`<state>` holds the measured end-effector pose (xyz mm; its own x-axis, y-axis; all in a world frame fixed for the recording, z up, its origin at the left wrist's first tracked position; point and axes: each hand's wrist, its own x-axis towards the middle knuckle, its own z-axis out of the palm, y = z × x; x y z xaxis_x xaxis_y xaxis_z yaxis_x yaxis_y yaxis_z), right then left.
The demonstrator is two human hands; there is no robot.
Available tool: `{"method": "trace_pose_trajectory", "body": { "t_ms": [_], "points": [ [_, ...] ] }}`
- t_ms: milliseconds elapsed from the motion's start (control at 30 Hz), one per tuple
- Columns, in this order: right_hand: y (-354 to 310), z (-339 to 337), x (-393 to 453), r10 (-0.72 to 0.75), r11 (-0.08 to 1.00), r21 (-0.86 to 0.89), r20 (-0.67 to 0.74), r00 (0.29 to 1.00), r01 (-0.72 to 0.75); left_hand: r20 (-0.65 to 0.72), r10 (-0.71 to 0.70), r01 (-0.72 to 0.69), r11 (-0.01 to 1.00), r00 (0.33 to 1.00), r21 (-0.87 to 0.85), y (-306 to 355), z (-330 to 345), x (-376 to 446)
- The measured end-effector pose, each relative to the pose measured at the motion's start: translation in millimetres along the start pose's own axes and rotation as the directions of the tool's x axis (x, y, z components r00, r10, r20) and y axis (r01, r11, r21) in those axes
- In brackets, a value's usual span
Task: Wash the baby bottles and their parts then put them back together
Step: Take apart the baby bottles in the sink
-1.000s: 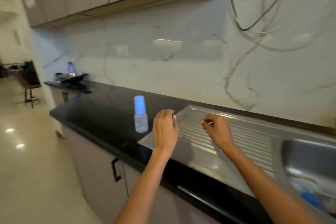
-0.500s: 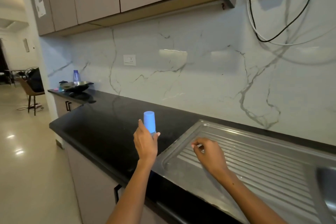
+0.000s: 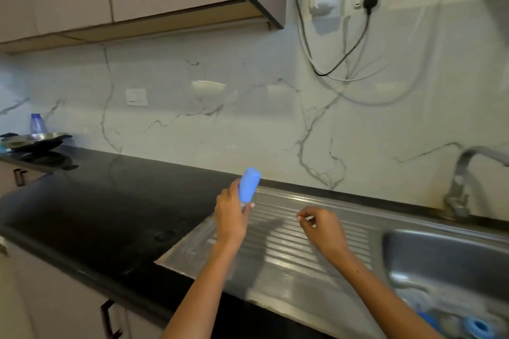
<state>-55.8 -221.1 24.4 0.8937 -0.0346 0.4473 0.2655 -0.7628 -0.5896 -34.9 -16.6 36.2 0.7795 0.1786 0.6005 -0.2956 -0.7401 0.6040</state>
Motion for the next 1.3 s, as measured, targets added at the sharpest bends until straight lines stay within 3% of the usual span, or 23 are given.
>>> {"method": "trace_pose_trajectory", "body": {
  "t_ms": [167,300,467,667,800,1000,1100,1167,1300],
  "points": [
    [70,-80,-27,0.144,0.988,0.067,-0.128,0.981,-0.136,0.176,0.219,-0.215,0.976,0.960,-0.040,84,75,-33],
    [125,-145,-60,0.286,0.946,0.223,-0.244,0.927,-0.233,0.335,0.433,-0.438,0.897,0.837,-0.064,157,138,-69],
    [181,-196,-95,0.413,0.858,0.403,-0.171,0.895,-0.319,0.436,0.592,-0.576,0.796,0.678,-0.186,228,196,-113],
    [223,-219,-112,0.520,0.759,0.487,-0.057,0.852,-0.431,0.419,0.656,-0.645,0.740,0.628,-0.193,249,226,-138],
    [231,-232,-111,0.503,0.734,0.521,0.015,0.864,-0.436,0.399,0.664,-0.690,0.717,0.632,-0.099,240,225,-128],
    [246,-249,-113,0.451,0.715,0.554,0.101,0.887,-0.426,0.375,0.724,-0.707,0.675,0.579,-0.210,244,224,-124],
    [253,-258,-118,0.318,0.805,0.507,0.068,0.945,-0.308,0.397,0.729,-0.688,0.673,0.558,-0.269,245,222,-124],
    [253,-259,-119,0.242,0.863,0.446,0.044,0.969,-0.236,0.394,0.712,-0.645,0.698,0.581,-0.311,242,220,-123],
    [254,-258,-120,0.177,0.883,0.422,0.107,0.978,-0.206,0.364,0.705,-0.661,0.704,0.609,-0.257,239,219,-125]
  ]
}}
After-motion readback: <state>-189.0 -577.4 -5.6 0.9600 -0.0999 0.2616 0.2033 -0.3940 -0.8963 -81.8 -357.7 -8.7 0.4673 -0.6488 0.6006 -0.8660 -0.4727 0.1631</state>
